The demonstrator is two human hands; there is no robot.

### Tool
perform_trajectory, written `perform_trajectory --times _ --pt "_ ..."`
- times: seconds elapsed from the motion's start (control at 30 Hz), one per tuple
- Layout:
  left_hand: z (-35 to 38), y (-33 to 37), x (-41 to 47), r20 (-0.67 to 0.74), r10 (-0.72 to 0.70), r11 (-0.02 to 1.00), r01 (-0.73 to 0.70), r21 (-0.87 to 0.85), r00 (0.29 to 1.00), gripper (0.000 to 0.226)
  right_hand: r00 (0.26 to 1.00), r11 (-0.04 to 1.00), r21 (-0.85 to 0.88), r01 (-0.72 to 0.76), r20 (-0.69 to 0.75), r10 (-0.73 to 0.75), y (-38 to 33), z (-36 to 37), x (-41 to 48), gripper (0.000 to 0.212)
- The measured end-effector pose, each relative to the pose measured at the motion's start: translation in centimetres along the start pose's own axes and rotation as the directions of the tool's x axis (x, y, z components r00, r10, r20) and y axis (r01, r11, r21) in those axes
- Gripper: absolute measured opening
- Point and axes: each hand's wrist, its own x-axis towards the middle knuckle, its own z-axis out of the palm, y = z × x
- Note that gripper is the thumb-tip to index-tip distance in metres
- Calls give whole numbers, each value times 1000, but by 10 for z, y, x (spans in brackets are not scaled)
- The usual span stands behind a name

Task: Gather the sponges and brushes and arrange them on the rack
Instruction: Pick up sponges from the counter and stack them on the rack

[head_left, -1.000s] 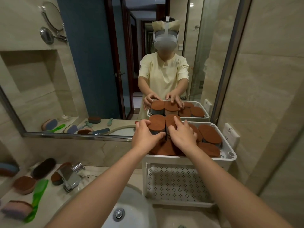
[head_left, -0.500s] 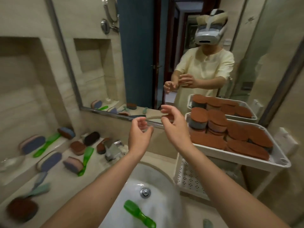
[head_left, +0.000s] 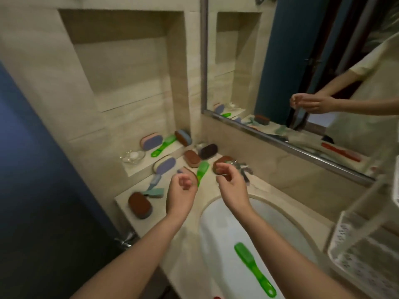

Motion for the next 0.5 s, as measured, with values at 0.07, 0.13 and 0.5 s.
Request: perform_trajectory --times 0.07,0.13,0.5 --pt "-25 -21 11 -35 -66 998 66 4 997 30 999 999 0 -36 41 36 13 31 4 29" --pt "-50 -42 23 -56 -128 992 128 -5 990 30 996 999 -6 -45 80 46 24 61 7 29" --pt "-135 -125 92 -134 -360 922 374 99 923 32 893 945 -258 -203 348 287 82 199 22 34"
